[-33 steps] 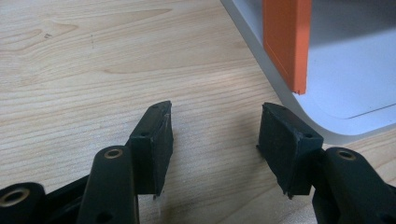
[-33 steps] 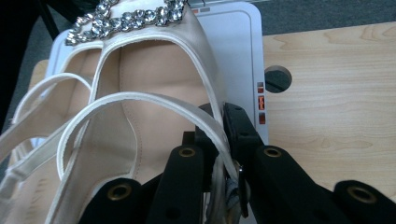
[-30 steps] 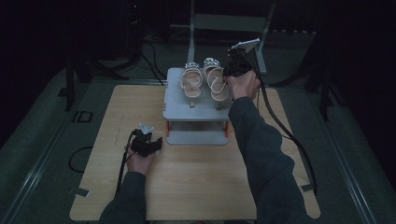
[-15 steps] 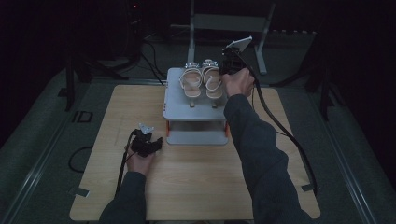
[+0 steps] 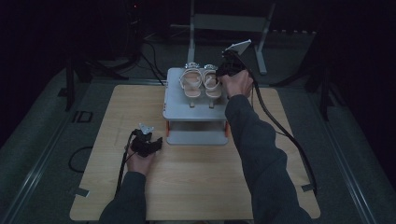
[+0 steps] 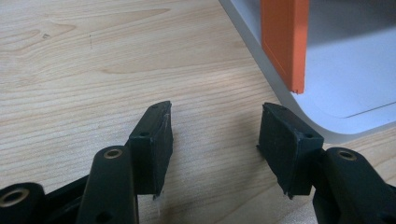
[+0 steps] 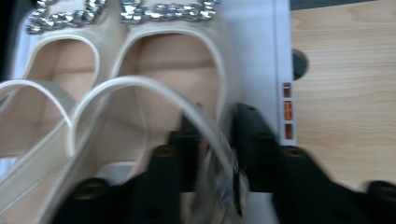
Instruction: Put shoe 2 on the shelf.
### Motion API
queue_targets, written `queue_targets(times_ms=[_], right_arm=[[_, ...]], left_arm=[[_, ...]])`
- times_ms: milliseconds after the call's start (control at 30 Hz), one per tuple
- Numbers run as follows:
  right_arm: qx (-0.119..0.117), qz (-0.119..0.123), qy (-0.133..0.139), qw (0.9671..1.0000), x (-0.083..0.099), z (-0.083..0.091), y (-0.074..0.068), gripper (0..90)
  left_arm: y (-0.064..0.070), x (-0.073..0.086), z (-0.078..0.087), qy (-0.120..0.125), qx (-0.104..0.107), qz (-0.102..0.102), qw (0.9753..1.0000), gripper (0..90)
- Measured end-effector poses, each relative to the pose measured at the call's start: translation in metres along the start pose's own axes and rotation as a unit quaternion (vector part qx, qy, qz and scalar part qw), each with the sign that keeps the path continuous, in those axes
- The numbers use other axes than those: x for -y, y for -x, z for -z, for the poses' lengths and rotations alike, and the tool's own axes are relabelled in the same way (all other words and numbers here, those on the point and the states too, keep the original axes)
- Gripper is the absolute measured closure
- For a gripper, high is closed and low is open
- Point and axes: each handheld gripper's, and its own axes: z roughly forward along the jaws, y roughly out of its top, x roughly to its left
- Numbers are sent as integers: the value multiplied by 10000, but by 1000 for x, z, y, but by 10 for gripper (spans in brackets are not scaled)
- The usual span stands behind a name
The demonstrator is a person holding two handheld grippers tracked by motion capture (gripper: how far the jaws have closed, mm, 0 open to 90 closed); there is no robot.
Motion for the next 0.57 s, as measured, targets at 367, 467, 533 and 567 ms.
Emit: queue_targets(times_ms=[367,467,533,567], right_arm=[[-343,669,826,9937,1,34,8,418],[-518,816,1209,9879,6,50,12,412],[-667,926,1599,9805,12,60,15,408],[-718,954,1728,9777,15,65,17,406]], left_arm=[[0,0,0,0,1,-2,10000,447],[0,0,0,6,2,4,10000,447],[0,0,0,3,0,1,10000,447],[0,0,0,3,0,2,10000,447]])
